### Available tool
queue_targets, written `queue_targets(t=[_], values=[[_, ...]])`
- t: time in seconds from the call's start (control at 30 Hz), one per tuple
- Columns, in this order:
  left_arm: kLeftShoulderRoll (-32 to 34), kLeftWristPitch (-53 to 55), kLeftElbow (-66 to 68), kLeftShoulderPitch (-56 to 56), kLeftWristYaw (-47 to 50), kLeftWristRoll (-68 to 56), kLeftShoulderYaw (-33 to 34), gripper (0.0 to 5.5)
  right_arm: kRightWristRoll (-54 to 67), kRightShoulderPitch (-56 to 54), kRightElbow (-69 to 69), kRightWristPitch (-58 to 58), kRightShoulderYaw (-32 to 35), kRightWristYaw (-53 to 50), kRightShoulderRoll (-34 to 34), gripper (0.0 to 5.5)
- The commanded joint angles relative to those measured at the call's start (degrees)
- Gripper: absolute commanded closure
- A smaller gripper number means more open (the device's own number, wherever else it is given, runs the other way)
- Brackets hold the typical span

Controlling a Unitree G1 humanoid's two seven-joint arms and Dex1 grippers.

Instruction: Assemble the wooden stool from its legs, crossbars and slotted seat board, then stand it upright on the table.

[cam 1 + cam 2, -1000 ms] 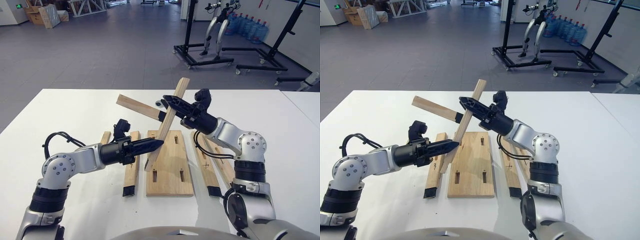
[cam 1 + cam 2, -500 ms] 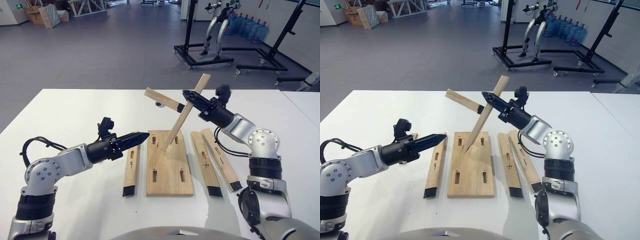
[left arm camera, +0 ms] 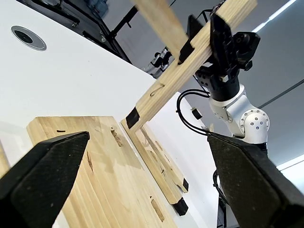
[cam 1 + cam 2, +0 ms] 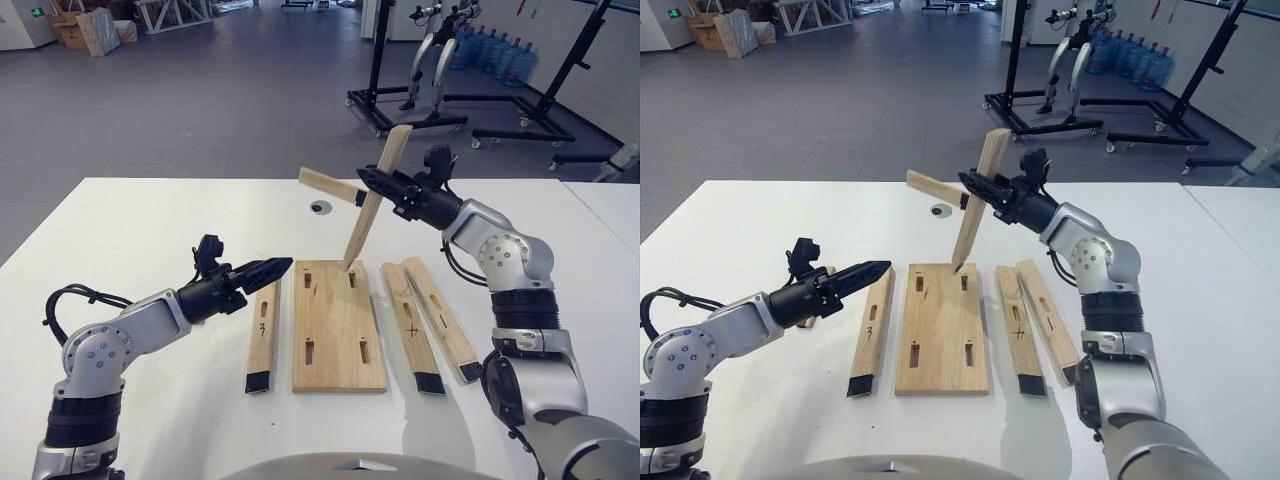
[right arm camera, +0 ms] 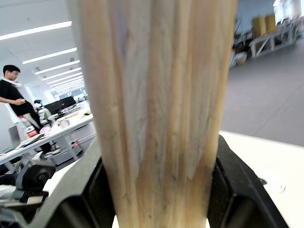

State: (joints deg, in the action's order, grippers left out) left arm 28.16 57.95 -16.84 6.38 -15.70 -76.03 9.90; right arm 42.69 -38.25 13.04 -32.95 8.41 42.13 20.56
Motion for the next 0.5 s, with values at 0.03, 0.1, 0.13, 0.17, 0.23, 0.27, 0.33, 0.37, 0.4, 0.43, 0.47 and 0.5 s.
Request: queue_targets(t=[0.03, 0.1, 0.13, 0.17, 0.23, 0.27, 0.33, 0.37, 0.4, 0.43, 0.47, 0.5], values=[[-0.35, -0.38, 0.44, -0.15, 0.25, 1.84, 0.21, 0.94, -2.72, -2.87, 2.61, 5.46, 0.33, 4.72, 0.52, 3.43], [-0.55, -0.25, 0.75, 0.1, 0.13, 2.33, 0.18, 0.94, -4.1, -3.51, 3.76, 7.92, 0.2, 6.21, 0.15, 3.43], [-0.67, -0.23, 0.83, 0.15, 0.16, 2.52, 0.2, 0.94, -4.59, -3.51, 4.07, 8.81, 0.07, 6.77, -0.28, 3.43], [-0.83, -0.22, 0.92, 0.17, 0.22, 2.74, 0.2, 0.94, -4.57, -3.56, 4.72, 8.8, -0.02, 7.68, -0.71, 3.43], [-1.14, -0.22, 1.07, 0.08, 0.13, 3.51, 0.07, 0.94, -4.08, -3.68, 6.94, 7.25, -0.34, 10.0, -1.18, 3.43], [-1.32, -0.23, 1.11, -0.01, 0.04, 4.02, -0.12, 0.94, -2.58, -3.6, 8.3, 6.09, 0.25, 12.5, -1.48, 3.43], [-1.55, -0.14, 0.99, -0.3, -0.21, 4.8, -0.44, 0.94, -2.01, -3.43, 11.15, 7.84, 1.11, 17.48, -1.65, 3.43], [-1.63, -0.04, 0.86, -0.45, -0.35, 5.08, -0.5, 0.94, -2.61, -3.51, 12.6, 9.46, 0.72, 20.99, -1.25, 3.43], [-1.69, 0.08, 0.65, -0.66, -0.54, 5.3, -0.43, 0.94, -3.68, -4.04, 14.47, 11.62, 0.24, 24.5, -0.78, 3.43], [-1.77, 0.2, 0.5, -0.82, -0.66, 5.46, -0.31, 0.94, -4.42, -4.84, 16.32, 13.36, -0.18, 28.03, -0.39, 3.43], [-1.83, 0.29, 0.49, -0.89, -0.8, 5.62, -0.22, 0.94, -5.46, -6.01, 18.68, 15.72, -0.49, 31.42, 0.01, 3.43], [-1.88, 0.33, 0.48, -0.96, -0.89, 5.73, -0.17, 0.94, -6.44, -7.07, 20.83, 17.79, -0.77, 34.11, 0.28, 3.43]])
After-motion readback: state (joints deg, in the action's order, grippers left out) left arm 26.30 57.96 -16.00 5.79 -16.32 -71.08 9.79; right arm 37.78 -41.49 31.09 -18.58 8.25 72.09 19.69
